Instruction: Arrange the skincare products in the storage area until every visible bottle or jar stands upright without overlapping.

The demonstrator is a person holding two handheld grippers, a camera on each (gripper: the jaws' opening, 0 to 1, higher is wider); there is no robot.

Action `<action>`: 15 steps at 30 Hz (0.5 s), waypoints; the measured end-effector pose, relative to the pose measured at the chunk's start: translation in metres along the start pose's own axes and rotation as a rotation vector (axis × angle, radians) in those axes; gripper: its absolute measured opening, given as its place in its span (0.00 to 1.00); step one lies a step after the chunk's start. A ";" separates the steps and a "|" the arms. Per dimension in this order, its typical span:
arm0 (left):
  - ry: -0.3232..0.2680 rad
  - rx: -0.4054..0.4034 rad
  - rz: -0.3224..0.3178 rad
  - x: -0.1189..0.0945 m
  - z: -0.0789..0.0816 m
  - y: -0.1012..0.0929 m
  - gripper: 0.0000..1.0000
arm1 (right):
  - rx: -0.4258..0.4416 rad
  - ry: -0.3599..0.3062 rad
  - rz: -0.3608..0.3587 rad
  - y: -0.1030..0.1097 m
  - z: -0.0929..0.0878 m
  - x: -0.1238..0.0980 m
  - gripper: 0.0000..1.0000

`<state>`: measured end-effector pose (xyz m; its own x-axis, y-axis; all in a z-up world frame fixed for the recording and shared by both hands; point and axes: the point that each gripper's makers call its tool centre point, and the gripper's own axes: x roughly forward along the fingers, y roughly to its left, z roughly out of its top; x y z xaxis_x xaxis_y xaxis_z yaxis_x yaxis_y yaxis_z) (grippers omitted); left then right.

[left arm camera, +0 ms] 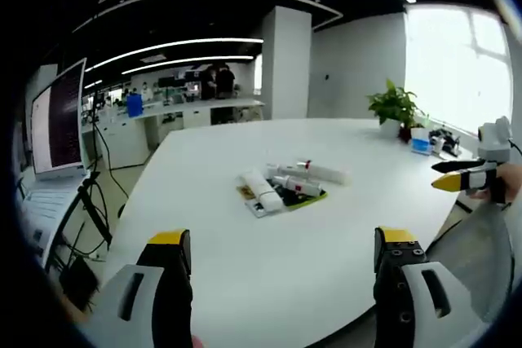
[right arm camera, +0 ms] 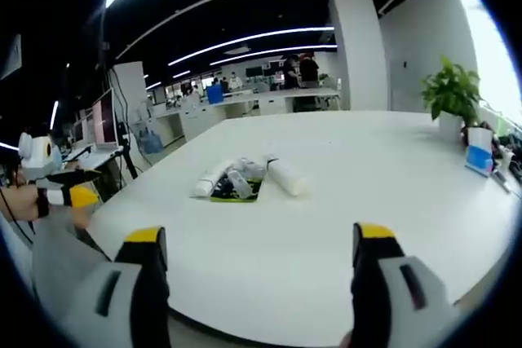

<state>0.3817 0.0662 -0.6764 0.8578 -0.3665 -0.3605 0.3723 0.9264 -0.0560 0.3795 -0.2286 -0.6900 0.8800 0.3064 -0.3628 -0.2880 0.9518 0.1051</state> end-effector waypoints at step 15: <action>0.035 0.002 0.098 -0.013 0.003 0.007 0.91 | 0.065 0.026 0.074 0.008 -0.005 0.001 0.94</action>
<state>0.3740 0.0777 -0.6693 0.8771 -0.2712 -0.3963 0.2884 0.9574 -0.0169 0.3764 -0.2209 -0.6939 0.8470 0.3765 -0.3753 -0.3261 0.9255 0.1925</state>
